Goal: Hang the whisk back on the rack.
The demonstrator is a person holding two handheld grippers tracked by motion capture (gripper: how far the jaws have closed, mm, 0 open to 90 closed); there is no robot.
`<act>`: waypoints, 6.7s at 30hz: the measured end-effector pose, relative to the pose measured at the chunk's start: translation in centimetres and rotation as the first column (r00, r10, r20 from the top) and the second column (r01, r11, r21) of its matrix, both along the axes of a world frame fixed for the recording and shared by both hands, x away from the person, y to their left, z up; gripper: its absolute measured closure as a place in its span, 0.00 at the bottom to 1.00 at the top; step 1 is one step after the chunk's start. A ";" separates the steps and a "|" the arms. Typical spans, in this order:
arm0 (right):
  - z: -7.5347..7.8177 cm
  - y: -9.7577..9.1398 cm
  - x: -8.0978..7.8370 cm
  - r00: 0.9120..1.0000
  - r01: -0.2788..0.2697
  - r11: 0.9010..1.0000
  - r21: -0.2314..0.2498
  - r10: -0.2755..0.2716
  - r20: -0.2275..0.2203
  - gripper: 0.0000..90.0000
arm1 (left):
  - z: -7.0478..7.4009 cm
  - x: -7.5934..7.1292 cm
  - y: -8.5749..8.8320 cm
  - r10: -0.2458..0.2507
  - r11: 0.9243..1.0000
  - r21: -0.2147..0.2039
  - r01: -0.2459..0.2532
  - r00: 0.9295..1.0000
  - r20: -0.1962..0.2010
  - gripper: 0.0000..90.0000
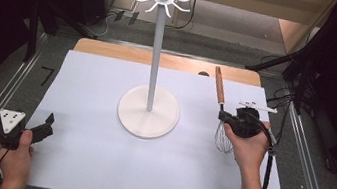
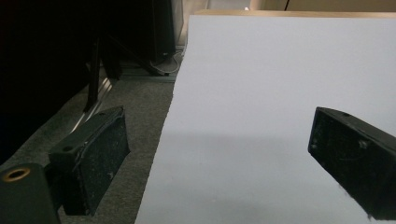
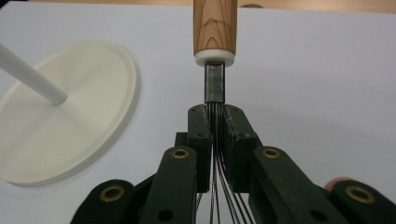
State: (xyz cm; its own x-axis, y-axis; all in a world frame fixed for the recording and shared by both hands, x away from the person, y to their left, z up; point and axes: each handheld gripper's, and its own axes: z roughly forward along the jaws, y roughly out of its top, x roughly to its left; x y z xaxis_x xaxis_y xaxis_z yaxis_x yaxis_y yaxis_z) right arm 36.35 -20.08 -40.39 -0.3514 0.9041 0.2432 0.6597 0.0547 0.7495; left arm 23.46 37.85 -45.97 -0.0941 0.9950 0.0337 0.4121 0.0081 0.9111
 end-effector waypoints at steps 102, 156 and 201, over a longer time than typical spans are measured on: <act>6.1 9.7 -3.4 0.642 -0.407 0.878 0.250 0.081 0.763 0.94 | 0.0 0.0 0.0 -0.008 1.000 0.001 0.008 1.000 -0.002 0.07; 6.8 11.8 -1.4 0.639 -0.464 0.841 0.276 0.102 0.762 0.94 | 0.0 0.1 0.0 -0.011 1.000 0.004 0.011 1.000 -0.006 0.07; 6.1 12.7 -0.7 0.632 -0.457 0.851 0.260 0.104 0.768 0.93 | 0.0 0.1 0.0 -0.012 1.000 0.004 0.012 1.000 -0.006 0.07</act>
